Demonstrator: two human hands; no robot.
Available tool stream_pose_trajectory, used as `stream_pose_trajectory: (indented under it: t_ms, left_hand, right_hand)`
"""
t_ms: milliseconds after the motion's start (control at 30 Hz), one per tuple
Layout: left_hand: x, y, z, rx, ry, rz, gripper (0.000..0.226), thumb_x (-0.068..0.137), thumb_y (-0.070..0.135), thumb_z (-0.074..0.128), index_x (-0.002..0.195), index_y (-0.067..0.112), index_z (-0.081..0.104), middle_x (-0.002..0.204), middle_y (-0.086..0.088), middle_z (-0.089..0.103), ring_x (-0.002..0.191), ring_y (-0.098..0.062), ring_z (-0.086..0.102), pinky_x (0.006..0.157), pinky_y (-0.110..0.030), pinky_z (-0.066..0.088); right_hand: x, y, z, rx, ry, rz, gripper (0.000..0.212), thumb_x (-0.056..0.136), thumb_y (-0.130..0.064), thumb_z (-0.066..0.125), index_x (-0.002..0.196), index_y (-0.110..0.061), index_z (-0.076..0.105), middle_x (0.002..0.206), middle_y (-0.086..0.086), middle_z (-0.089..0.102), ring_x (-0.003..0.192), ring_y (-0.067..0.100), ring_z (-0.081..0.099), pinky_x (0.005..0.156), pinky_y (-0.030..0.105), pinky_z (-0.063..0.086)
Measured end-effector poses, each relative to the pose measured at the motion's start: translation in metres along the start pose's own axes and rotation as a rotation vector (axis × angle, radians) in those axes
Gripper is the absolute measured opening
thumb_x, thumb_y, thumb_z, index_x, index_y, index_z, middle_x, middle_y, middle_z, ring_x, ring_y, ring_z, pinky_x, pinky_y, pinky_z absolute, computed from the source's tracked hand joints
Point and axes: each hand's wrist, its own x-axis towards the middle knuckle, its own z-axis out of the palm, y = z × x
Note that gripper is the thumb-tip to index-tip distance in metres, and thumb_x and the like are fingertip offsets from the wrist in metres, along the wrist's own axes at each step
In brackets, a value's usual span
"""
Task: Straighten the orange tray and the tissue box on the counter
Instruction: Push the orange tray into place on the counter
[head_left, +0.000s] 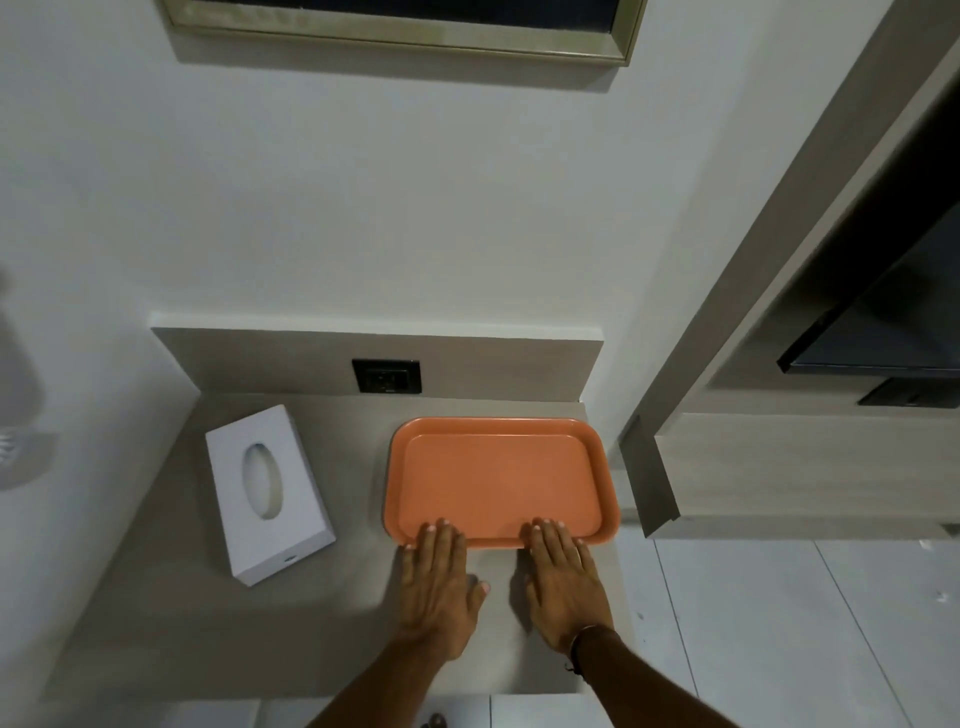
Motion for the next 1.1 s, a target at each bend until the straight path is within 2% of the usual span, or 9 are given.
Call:
stream_pose_trajectory:
  t_ms: [33,67,133,333,800,1100]
  left_hand:
    - [0.000,0.000,0.005,0.010,-0.044,-0.016,0.079,0.098,0.061,0.026,0.159,0.013,0.009,0.170,-0.010,0.001,0.157,-0.031,-0.001,0.121,-0.047,-0.016]
    - [-0.001,0.000,0.010,0.015,-0.074,-0.036,0.080,0.099,0.061,0.023,0.159,0.014,0.001,0.170,-0.008,-0.007,0.157,-0.029,-0.009,0.123,-0.049,-0.013]
    - [-0.001,0.001,0.014,0.025,-0.104,-0.058,0.080,0.099,0.062,0.021,0.159,0.016,-0.004,0.170,-0.007,-0.011,0.157,-0.027,-0.011,0.126,-0.054,-0.005]
    - [0.001,0.004,0.021,-0.007,-0.098,-0.056,0.080,0.098,0.063,0.020,0.159,0.017,-0.004,0.170,-0.007,-0.010,0.157,-0.027,-0.009,0.126,-0.058,-0.001]
    - [0.058,0.005,0.002,0.004,-0.136,-0.040,0.080,0.098,0.065,0.017,0.159,0.018,-0.006,0.170,-0.005,-0.011,0.157,-0.025,-0.011,0.126,-0.058,-0.001]
    - [0.065,0.003,0.005,0.009,-0.129,-0.029,0.083,0.097,0.066,0.018,0.158,0.017,-0.008,0.170,-0.006,-0.013,0.157,-0.027,-0.012,0.125,-0.059,-0.002]
  right_hand:
    - [-0.003,0.000,0.001,-0.002,-0.009,-0.008,0.067,0.105,-0.035,0.026,0.165,-0.018,0.001,0.175,0.004,0.004,0.162,0.026,-0.002,0.126,0.043,-0.005]
    - [-0.006,0.001,0.001,0.000,-0.016,-0.011,0.068,0.105,-0.035,0.027,0.165,-0.019,0.001,0.175,0.004,0.003,0.162,0.026,-0.003,0.127,0.045,-0.003]
    - [-0.010,0.003,0.001,0.006,-0.031,-0.006,0.068,0.104,-0.035,0.029,0.165,-0.020,0.001,0.175,0.004,0.001,0.162,0.027,-0.004,0.128,0.047,0.000]
    - [-0.010,0.010,0.003,0.008,-0.056,0.000,0.068,0.104,-0.035,0.029,0.165,-0.022,0.002,0.175,0.003,0.000,0.161,0.028,-0.004,0.128,0.050,-0.001]
    - [0.042,0.023,-0.009,0.029,-0.062,0.019,0.072,0.105,-0.039,0.033,0.165,-0.021,-0.003,0.174,0.005,-0.006,0.161,0.028,-0.009,0.125,0.047,-0.006]
    - [0.048,0.023,-0.011,0.024,-0.076,0.018,0.074,0.104,-0.039,0.034,0.164,-0.022,-0.006,0.174,0.005,-0.009,0.160,0.029,-0.011,0.124,0.047,-0.008]
